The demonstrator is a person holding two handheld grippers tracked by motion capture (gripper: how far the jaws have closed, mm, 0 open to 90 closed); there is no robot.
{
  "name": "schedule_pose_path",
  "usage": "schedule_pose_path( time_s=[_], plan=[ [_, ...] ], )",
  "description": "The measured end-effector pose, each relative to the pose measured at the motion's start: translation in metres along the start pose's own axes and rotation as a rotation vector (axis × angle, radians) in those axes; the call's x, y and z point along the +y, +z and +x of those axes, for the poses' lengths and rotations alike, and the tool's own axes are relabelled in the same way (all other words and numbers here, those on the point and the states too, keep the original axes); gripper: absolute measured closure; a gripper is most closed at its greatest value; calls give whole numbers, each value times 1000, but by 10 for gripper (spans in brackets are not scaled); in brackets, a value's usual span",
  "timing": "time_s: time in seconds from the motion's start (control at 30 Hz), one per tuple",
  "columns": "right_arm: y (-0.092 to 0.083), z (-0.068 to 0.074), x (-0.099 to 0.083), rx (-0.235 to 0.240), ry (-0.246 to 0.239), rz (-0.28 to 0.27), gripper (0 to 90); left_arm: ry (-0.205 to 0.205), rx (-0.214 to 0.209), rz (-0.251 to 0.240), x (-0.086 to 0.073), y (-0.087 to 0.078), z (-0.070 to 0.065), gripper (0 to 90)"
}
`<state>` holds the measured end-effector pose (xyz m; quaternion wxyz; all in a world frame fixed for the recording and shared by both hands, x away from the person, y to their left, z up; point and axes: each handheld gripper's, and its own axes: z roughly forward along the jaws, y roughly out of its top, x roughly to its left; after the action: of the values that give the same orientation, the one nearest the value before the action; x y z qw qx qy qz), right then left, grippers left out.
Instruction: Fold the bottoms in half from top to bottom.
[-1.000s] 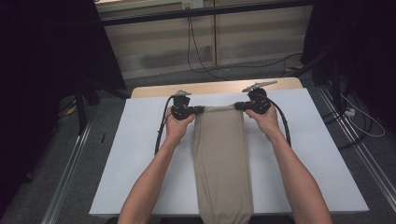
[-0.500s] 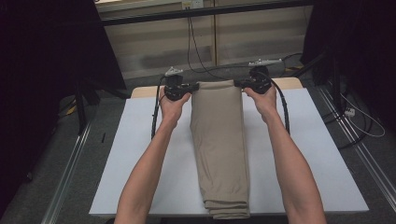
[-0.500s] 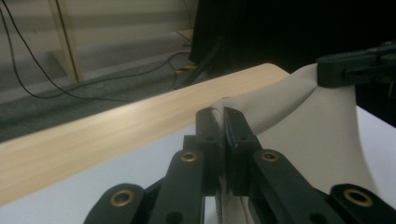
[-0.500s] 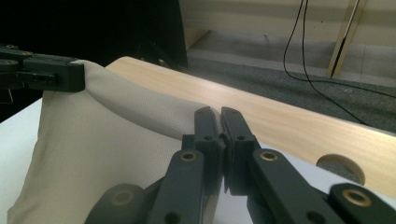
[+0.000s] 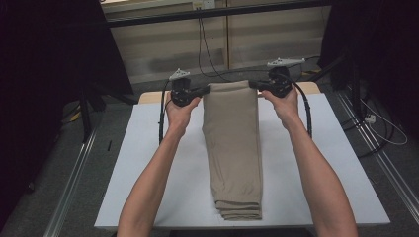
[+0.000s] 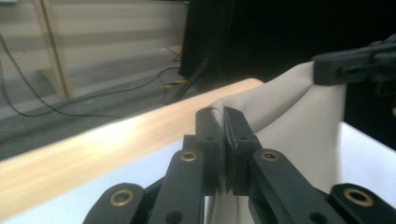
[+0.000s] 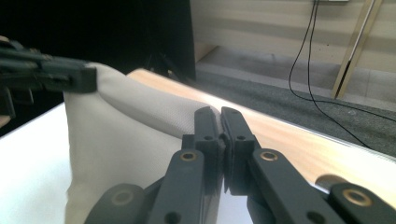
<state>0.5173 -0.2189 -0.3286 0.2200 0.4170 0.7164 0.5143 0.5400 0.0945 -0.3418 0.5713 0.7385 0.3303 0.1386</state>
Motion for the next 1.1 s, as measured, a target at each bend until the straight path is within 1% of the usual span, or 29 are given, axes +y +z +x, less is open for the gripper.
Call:
schedule_pose_path(
  time_s=[0.03,0.07,0.17,0.2,0.23,0.27,0.33,0.37,0.43,0.47,0.5,0.53,0.6,0.67,0.7,0.77,0.8,0.87,0.9,0.93,0.97,1.03,1.07,1.1],
  plan=[
    [-3,0,-3,8,5,-5,866,20,-3,4,-1,-4,-4,863],
    [-7,2,-6,16,6,-10,867,28,-19,-1,-3,-9,-8,863],
    [-19,10,-13,35,-12,-21,866,41,-36,-5,-7,-19,-18,862],
    [-23,13,-15,41,-17,-20,866,62,-34,6,-8,-22,-23,862],
    [-28,17,-17,50,-22,-20,866,70,-34,6,-11,-26,-27,861],
    [-32,20,-20,61,-26,-23,866,69,-52,-4,-16,-31,-31,861],
    [-41,26,-27,78,-39,-19,866,85,-62,1,-22,-39,-38,861],
    [-47,29,-31,91,-41,-22,866,81,-74,-4,-25,-43,-40,861],
    [-54,33,-39,108,-37,-30,866,87,-80,-3,-32,-51,-47,861],
    [-58,37,-43,120,-38,-36,865,82,-85,-4,-35,-55,-51,861],
    [-61,41,-48,125,-44,-33,865,93,-100,1,-39,-58,-55,860],
    [-65,45,-53,126,-57,-30,866,103,-103,9,-43,-62,-59,860],
    [-72,52,-62,137,-59,-29,866,99,-120,11,-49,-70,-65,860],
    [-81,60,-71,147,-67,-30,865,115,-134,19,-58,-80,-73,859],
    [-86,64,-77,163,-67,-32,865,119,-135,26,-61,-83,-76,859],
    [-92,71,-85,166,-84,-15,864,135,-147,46,-70,-90,-83,857],
    [-95,75,-90,176,-83,-9,865,143,-150,56,-76,-94,-87,857],
    [-101,82,-101,179,-103,10,864,146,-167,79,-87,-98,-94,857],
    [-105,86,-108,192,-95,16,864,150,-175,86,-91,-101,-96,857],
    [-106,89,-113,196,-96,24,864,165,-187,101,-96,-103,-99,857],
    [-109,92,-119,198,-101,34,863,165,-195,119,-102,-105,-102,855],
    [-114,99,-132,212,-102,54,862,180,-206,156,-112,-110,-106,854],
    [-115,102,-138,221,-100,67,862,180,-205,169,-117,-112,-109,853],
    [-116,105,-144,229,-96,80,861,184,-215,178,-122,-114,-111,853]
  ],
)
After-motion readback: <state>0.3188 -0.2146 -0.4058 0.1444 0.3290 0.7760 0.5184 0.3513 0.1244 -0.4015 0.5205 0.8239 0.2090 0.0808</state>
